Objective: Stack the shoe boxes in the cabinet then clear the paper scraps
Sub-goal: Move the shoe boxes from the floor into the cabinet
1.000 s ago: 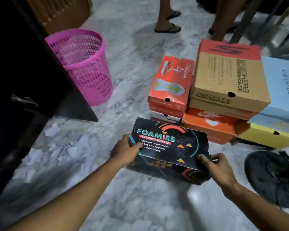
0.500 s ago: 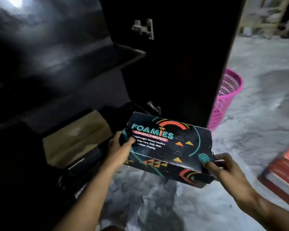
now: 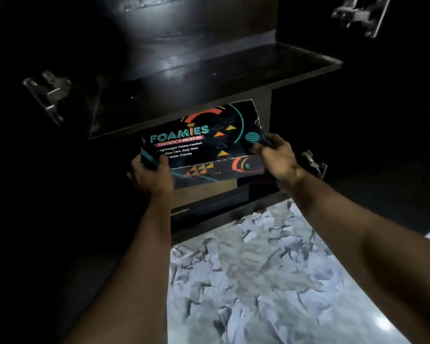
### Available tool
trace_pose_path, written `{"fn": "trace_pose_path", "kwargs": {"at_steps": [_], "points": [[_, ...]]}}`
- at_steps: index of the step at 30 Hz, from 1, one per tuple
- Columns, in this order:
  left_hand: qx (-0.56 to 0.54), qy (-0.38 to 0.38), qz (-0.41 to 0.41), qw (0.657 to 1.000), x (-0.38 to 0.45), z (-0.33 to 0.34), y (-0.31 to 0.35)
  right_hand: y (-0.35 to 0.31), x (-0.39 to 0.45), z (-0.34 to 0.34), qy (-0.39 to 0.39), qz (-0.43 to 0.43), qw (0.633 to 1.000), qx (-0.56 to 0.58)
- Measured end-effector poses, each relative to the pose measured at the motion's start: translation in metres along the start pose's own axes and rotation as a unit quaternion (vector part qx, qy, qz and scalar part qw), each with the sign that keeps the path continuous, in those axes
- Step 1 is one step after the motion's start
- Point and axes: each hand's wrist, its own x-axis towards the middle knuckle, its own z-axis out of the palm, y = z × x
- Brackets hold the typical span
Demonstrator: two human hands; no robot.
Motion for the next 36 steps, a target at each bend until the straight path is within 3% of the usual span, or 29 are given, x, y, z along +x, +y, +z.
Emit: {"fn": "trace_pose_path", "kwargs": {"at_steps": [4, 11, 15, 17, 22, 26, 29, 33, 36], "points": [[0.08, 0.015, -0.011, 0.997, 0.028, 0.004, -0.009, 0.007, 0.028, 0.04, -0.033, 0.006, 0.999, -0.021], [0.156, -0.005, 0.077, 0.985, 0.027, 0.006, -0.006, 0.014, 0.043, 0.063, -0.061, 0.01, 0.995, -0.077], [0.176, 0.045, 0.2, 0.963, 0.001, 0.001, 0.005, 0.009, 0.028, 0.041, 0.026, 0.012, 0.997, -0.077], [0.152, 0.029, 0.251, 0.955, -0.018, 0.005, 0.012, 0.013, 0.01, 0.019, 0.043, 0.002, 0.995, -0.085], [0.083, -0.15, 0.342, 0.924, -0.108, 0.037, 0.017, 0.033, -0.062, -0.063, 0.025, -0.007, 0.994, -0.109], [0.039, -0.315, 0.335, 0.887, -0.207, 0.069, 0.013, 0.059, -0.13, -0.144, 0.028, -0.017, 0.984, -0.176], [0.027, -0.436, 0.327, 0.838, -0.286, 0.087, 0.01, 0.086, -0.179, -0.212, 0.055, 0.005, 0.976, -0.21], [0.013, -0.542, 0.336, 0.77, -0.388, 0.102, -0.001, 0.114, -0.246, -0.299, 0.164, 0.026, 0.96, -0.225], [0.023, -0.649, 0.278, 0.708, -0.458, 0.115, -0.014, 0.129, -0.287, -0.361, 0.301, 0.031, 0.927, -0.224]]}}
